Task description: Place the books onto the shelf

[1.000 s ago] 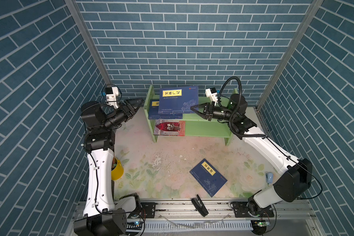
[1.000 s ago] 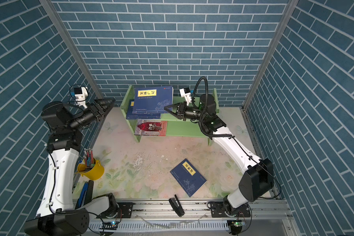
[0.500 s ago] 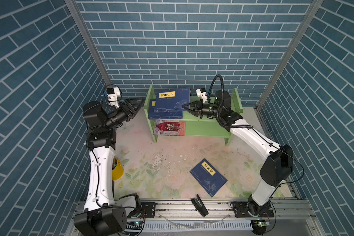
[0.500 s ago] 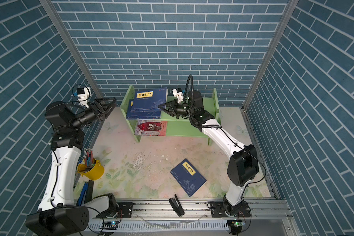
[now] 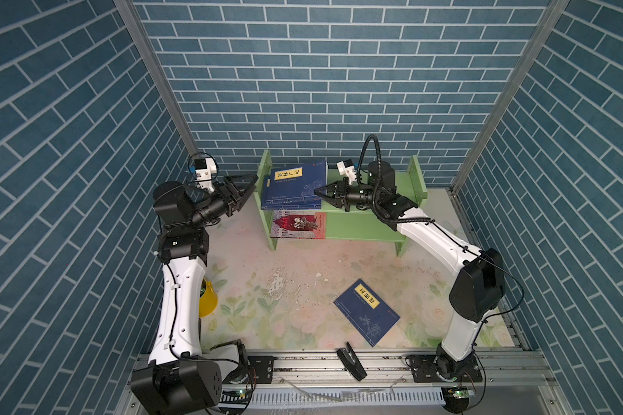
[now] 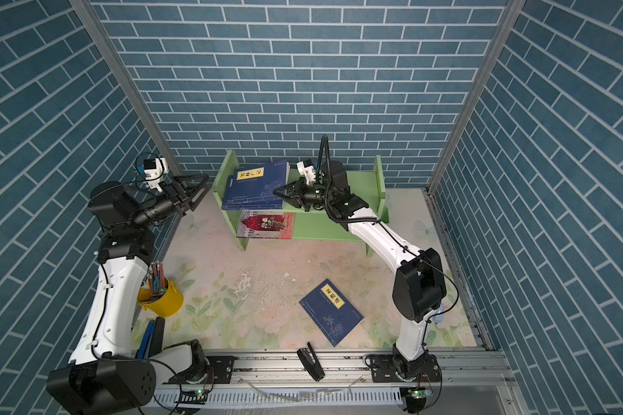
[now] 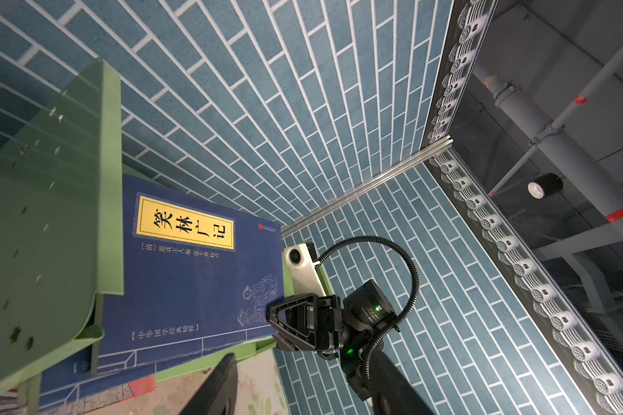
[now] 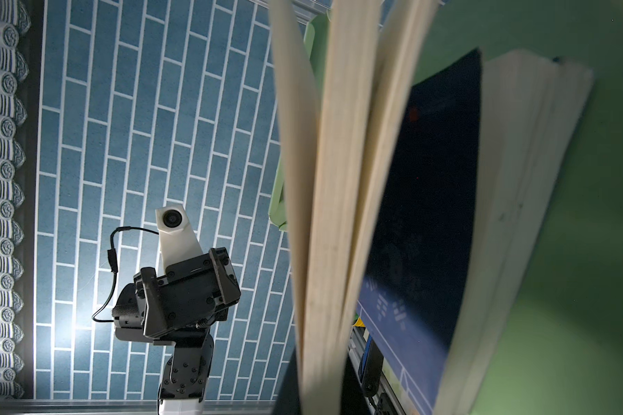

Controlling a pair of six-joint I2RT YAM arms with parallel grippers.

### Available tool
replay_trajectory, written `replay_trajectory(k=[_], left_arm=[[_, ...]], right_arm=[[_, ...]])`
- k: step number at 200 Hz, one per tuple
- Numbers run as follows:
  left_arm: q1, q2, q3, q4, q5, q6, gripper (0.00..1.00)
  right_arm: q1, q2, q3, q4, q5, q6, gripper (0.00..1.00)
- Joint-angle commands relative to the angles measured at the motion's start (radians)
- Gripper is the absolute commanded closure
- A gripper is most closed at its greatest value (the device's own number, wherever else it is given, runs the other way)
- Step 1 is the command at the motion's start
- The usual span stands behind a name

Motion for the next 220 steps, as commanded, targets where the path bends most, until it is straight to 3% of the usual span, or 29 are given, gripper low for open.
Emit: replay_trajectory(k=[1, 34, 62, 113, 132, 203, 220], left_arm=[[-0.009, 0.001, -0.010, 0.054, 0.003, -0.014, 0.40], [-0.014, 0.000, -0.048, 0.152, 0.007, -0.094, 0.39], [-0.016, 0.001, -0.050, 0.139, 0.006, -0.086, 0.38], [-0.020, -0.005, -0.056, 0.126, 0.004, -0.077, 0.38], [-0.019, -0.009, -0.059, 0.122, 0.003, -0.077, 0.38], [-0.020, -0.011, -0.069, 0.116, 0.001, -0.074, 0.38], [-0.020, -0.011, -0.069, 0.115, 0.001, -0.074, 0.38]], right_arm=[[0.004, 0.009, 0.050, 0.020, -0.010, 0.002, 1.00], [0.002, 0.013, 0.050, 0.014, -0.010, 0.000, 0.82], [-0.002, 0.010, 0.058, -0.041, -0.007, -0.029, 0.72], [-0.009, -0.013, 0.066, -0.159, 0.032, -0.102, 0.63], [-0.014, -0.024, 0.064, -0.182, 0.051, -0.119, 0.65], [-0.026, -0.032, 0.056, -0.178, 0.046, -0.128, 0.98], [-0.026, -0.033, 0.057, -0.175, 0.048, -0.122, 0.99]])
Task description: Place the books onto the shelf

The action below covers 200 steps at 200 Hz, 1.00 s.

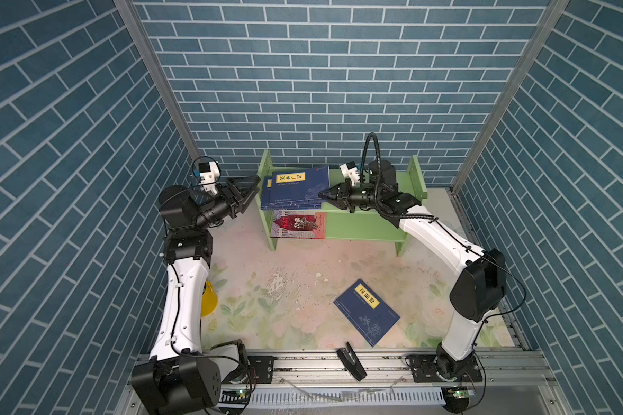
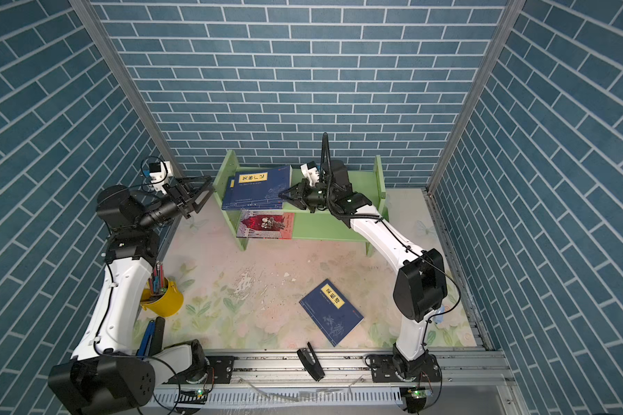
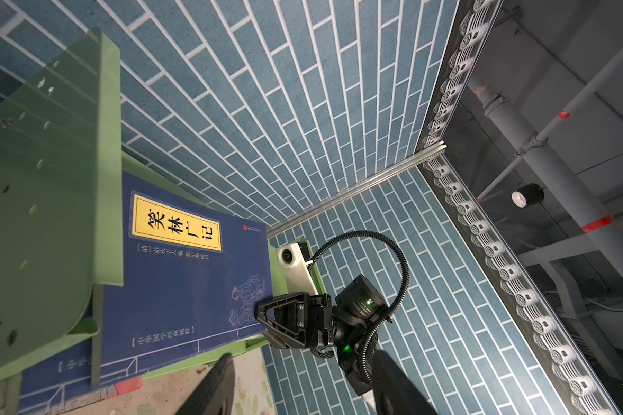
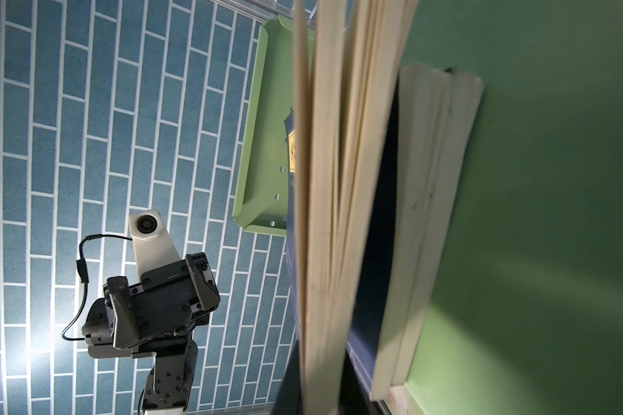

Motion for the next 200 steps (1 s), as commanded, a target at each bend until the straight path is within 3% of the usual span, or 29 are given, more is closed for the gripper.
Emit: replay_trajectory(k=[1, 81, 105, 149, 200], left_arm=[[-0.006, -0.012, -0.005, 0.019, 0.002, 0.007, 0.38], [-0.006, -0.013, -0.010, 0.017, -0.022, 0.010, 0.38], [-0.006, -0.010, -0.005, 0.018, -0.023, 0.009, 0.38], [-0.006, -0.012, -0.011, 0.018, -0.026, 0.010, 0.38], [-0.007, -0.011, 0.000, -0.015, -0.029, 0.052, 0.38]], right_arm=[[-0.004, -0.032, 0.022, -0.001, 0.014, -0.028, 0.99], [0.009, 0.006, 0.051, 0.029, -0.005, 0.004, 0.96], [0.009, 0.008, 0.049, 0.029, -0.004, 0.008, 0.87], [0.007, 0.003, 0.051, -0.006, 0.009, -0.003, 0.60], [0.006, 0.015, 0.153, -0.272, 0.120, -0.129, 0.42]])
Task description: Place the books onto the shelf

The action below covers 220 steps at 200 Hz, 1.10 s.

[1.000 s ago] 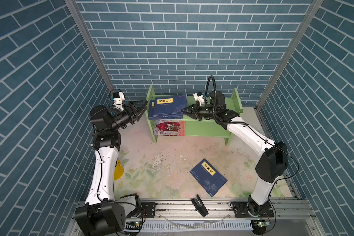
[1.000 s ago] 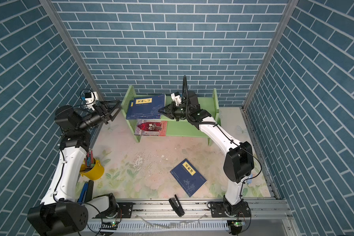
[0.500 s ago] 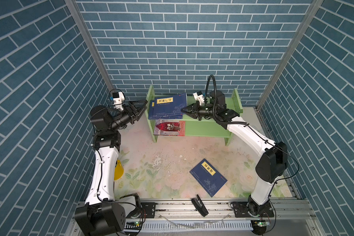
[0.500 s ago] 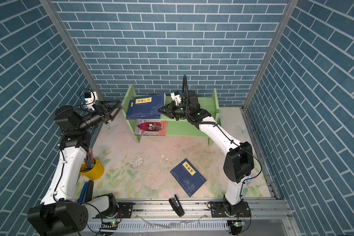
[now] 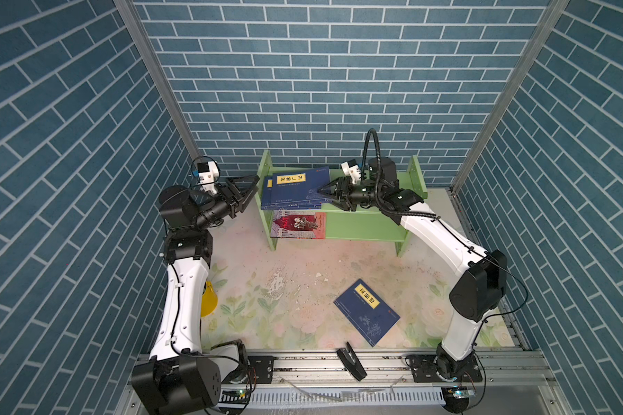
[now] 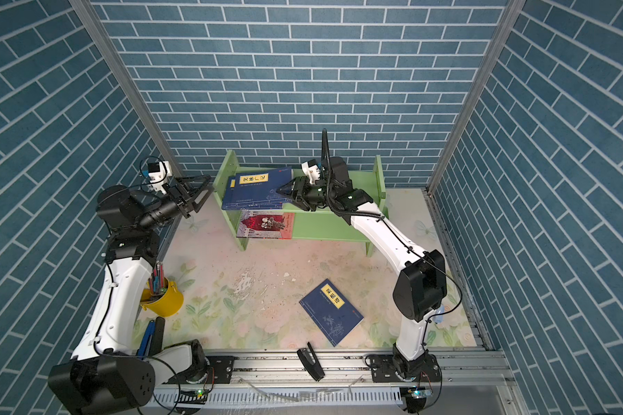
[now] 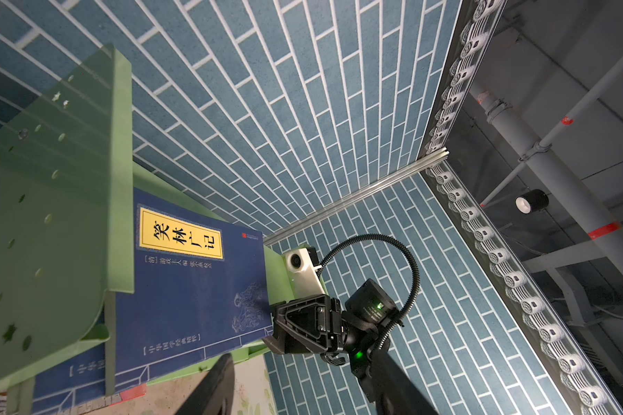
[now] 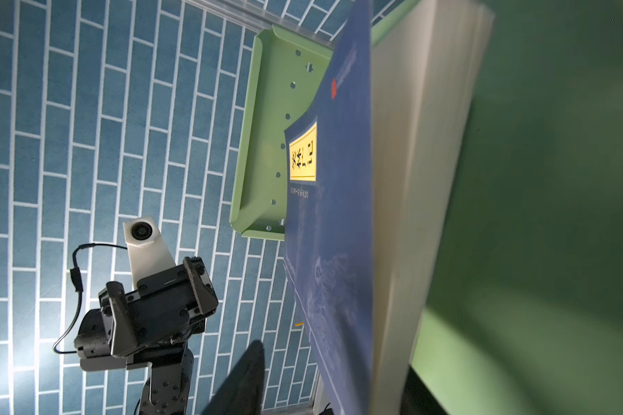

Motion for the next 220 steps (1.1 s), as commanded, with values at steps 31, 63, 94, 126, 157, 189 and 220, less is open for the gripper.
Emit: replay_trajectory(k=[31, 63, 94, 126, 157, 189, 220], left_arm=[[-0.007, -0.014, 0.004, -0.035, 0.000, 0.072, 0.38], [-0.007, -0.011, 0.021, -0.090, 0.003, 0.140, 0.38], [-0.007, -0.009, 0.050, -0.161, 0.007, 0.227, 0.38], [-0.007, -0.007, 0.068, -0.211, 0.013, 0.286, 0.38], [-0.007, -0.004, 0.076, -0.259, 0.010, 0.349, 0.37], [-0.006, 0.002, 0.057, -0.275, 0.015, 0.355, 0.37], [-0.007, -0.003, 0.047, -0.278, 0.017, 0.368, 0.37]], right_arm=[[0.001, 0.027, 0.119, -0.255, 0.141, -0.159, 0.40], [-0.001, 0.048, 0.180, -0.344, 0.198, -0.216, 0.40], [0.002, 0.074, 0.249, -0.393, 0.231, -0.255, 0.39], [0.002, 0.096, 0.310, -0.430, 0.253, -0.287, 0.40], [0.002, 0.122, 0.350, -0.431, 0.230, -0.295, 0.41], [0.005, 0.155, 0.387, -0.443, 0.202, -0.287, 0.43], [0.006, 0.171, 0.416, -0.454, 0.193, -0.285, 0.44]])
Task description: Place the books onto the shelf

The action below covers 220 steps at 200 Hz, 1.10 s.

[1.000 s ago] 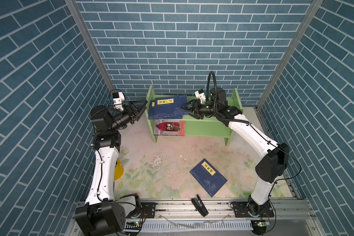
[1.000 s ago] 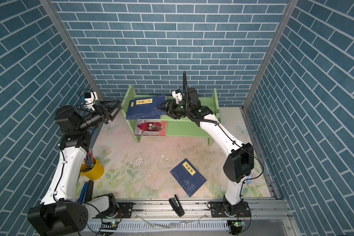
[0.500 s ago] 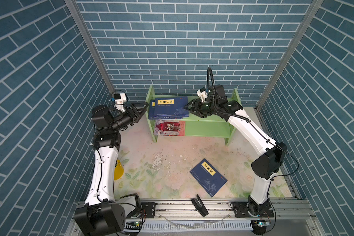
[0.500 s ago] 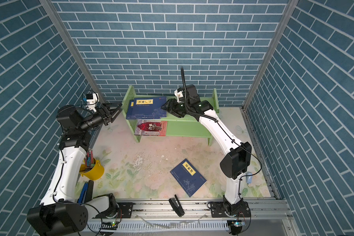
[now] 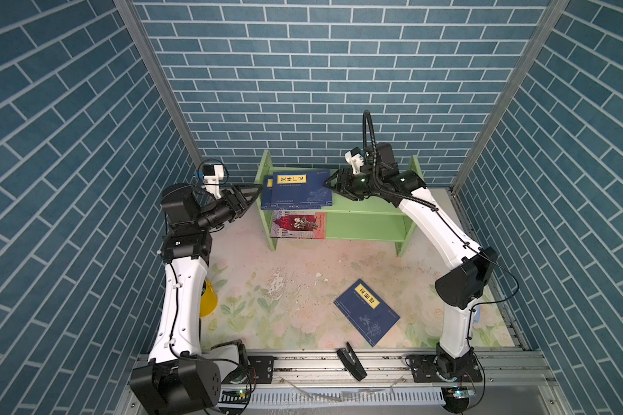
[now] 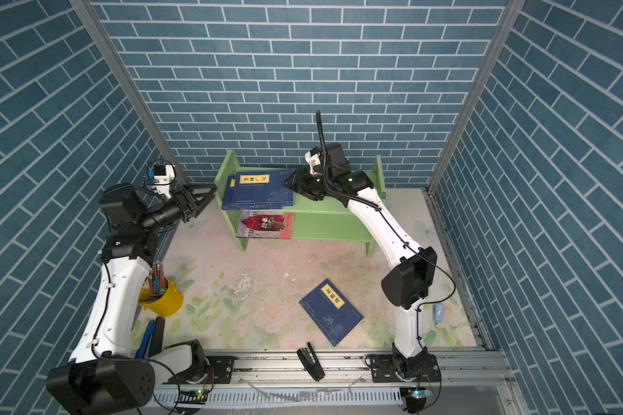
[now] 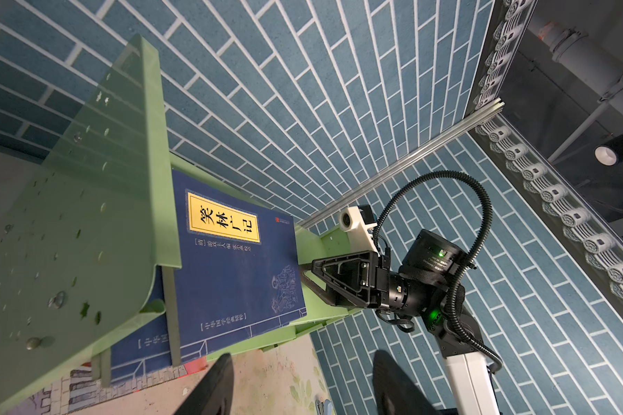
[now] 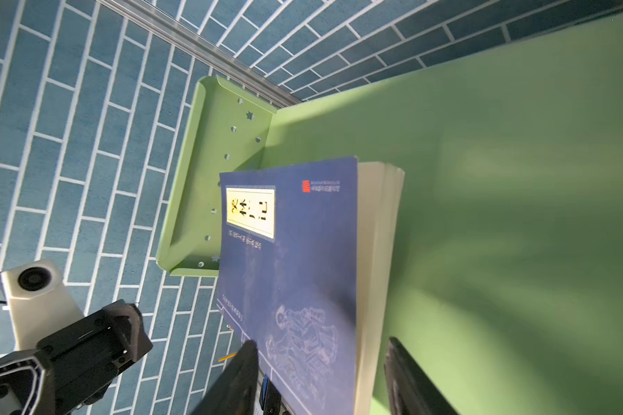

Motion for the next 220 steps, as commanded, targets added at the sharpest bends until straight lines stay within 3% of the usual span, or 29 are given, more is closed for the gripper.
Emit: replay_trajectory(k=[1, 142, 167, 202, 220], left_arm=[[-0.004, -0.003, -0.002, -0.012, 0.019, 0.040, 0.37], [-0.003, -0.002, -0.024, -0.122, -0.028, 0.224, 0.37], [-0.003, -0.007, 0.011, -0.244, -0.062, 0.382, 0.37], [-0.003, -0.006, 0.078, -0.453, -0.139, 0.721, 0.37], [-0.004, -0.004, 0.091, -0.499, -0.173, 0.817, 0.37]], right_arm=[[0.006, 0.019, 0.044, -0.034, -0.022, -0.027, 0.44], [0.033, 0.089, 0.156, -0.057, -0.045, -0.006, 0.46], [0.034, 0.091, 0.167, -0.067, -0.035, -0.008, 0.46], [0.034, 0.063, 0.172, -0.141, 0.064, -0.061, 0.46], [0.034, 0.049, 0.166, -0.162, 0.089, -0.077, 0.46]])
